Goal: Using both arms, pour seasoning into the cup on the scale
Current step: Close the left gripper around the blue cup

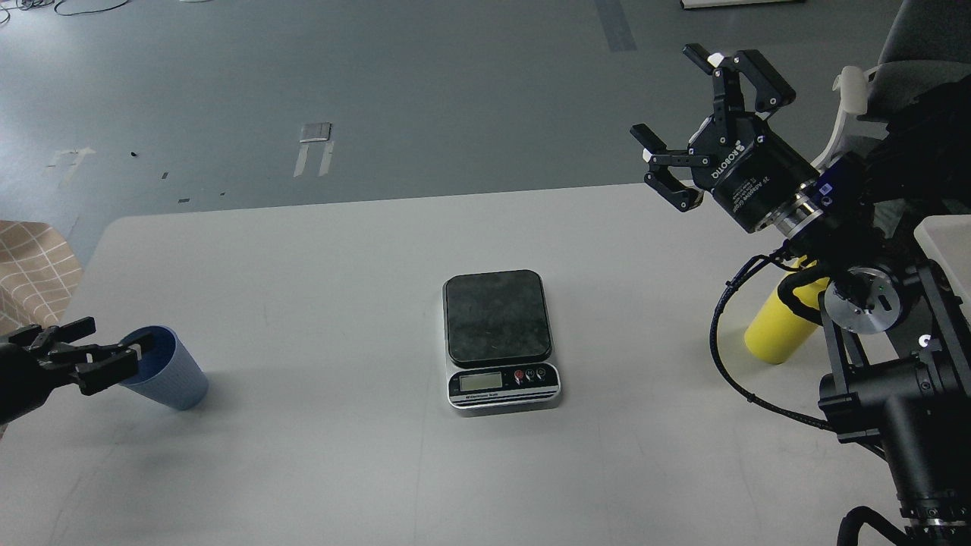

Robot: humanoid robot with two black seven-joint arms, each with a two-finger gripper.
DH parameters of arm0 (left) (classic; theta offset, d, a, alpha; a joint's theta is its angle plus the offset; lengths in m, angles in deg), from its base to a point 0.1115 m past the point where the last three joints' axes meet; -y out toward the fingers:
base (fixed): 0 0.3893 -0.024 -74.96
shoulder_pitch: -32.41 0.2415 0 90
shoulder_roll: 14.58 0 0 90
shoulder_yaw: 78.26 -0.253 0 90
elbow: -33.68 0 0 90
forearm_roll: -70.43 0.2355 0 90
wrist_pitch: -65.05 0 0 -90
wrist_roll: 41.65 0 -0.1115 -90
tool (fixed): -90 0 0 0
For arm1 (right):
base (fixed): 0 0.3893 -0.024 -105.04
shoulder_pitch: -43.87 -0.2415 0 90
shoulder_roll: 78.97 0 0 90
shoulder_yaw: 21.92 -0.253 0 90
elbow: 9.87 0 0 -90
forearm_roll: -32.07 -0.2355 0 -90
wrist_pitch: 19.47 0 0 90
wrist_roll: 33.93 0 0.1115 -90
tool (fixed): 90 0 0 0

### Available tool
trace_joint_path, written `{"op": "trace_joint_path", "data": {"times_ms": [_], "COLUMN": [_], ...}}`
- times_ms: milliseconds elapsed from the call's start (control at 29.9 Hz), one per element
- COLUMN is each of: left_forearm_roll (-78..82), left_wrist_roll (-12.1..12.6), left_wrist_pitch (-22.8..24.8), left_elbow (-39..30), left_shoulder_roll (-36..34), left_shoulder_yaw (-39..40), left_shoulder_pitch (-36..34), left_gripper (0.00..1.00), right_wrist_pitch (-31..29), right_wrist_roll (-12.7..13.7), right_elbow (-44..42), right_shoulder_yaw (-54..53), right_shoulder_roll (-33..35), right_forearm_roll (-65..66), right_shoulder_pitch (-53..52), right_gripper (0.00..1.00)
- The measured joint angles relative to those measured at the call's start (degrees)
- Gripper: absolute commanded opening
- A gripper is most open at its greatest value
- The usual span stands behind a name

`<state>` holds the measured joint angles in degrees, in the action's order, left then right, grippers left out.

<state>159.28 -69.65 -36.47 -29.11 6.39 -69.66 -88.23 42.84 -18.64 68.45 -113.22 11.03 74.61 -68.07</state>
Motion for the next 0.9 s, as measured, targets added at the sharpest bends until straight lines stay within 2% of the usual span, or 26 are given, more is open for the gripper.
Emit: {"op": "trace_joint_path", "data": {"times_ms": [201, 334, 435, 669, 802, 903], "left_forearm_roll": [0.42, 0.54, 0.6, 0.71, 0.71, 0.72], "left_wrist_roll": [0.0, 0.0, 0.0, 0.0, 0.0, 0.0], "left_wrist_pitch": [-0.07, -0.08, -0.08, -0.08, -0.08, -0.14], "left_elbow": [0.12, 0.12, 0.12, -0.04, -0.05, -0.05], "left_shoulder_roll": [0.03, -0.01, -0.01, -0.01, -0.02, -0.03], "left_shoulder_yaw": [-0.18, -0.18, -0.18, -0.17, -0.17, -0.16], "left_shoulder_pitch": [0.2, 0.3, 0.3, 0.59, 0.82, 0.83], "left_gripper": [0.71, 0.55, 0.49, 0.48, 0.4, 0.3], "right_wrist_pitch": [0.0, 0.0, 0.0, 0.0, 0.0, 0.0], "right_wrist_roll": [0.0, 0.0, 0.0, 0.0, 0.0, 0.0], "right_elbow": [-0.07, -0.1, -0.1, -0.1, -0.11, -0.17], "right_shoulder_yaw": [0.0, 0.07, 0.07, 0.08, 0.08, 0.08], "right_shoulder_roll": [0.0, 0.0, 0.0, 0.0, 0.0, 0.0], "right_forearm_roll": [0.0, 0.0, 0.08, 0.09, 0.14, 0.28], "right_shoulder_pitch": [0.19, 0.23, 0.25, 0.62, 0.72, 0.76], "right_gripper": [1.0, 1.0, 1.0, 1.0, 1.0, 1.0]}}
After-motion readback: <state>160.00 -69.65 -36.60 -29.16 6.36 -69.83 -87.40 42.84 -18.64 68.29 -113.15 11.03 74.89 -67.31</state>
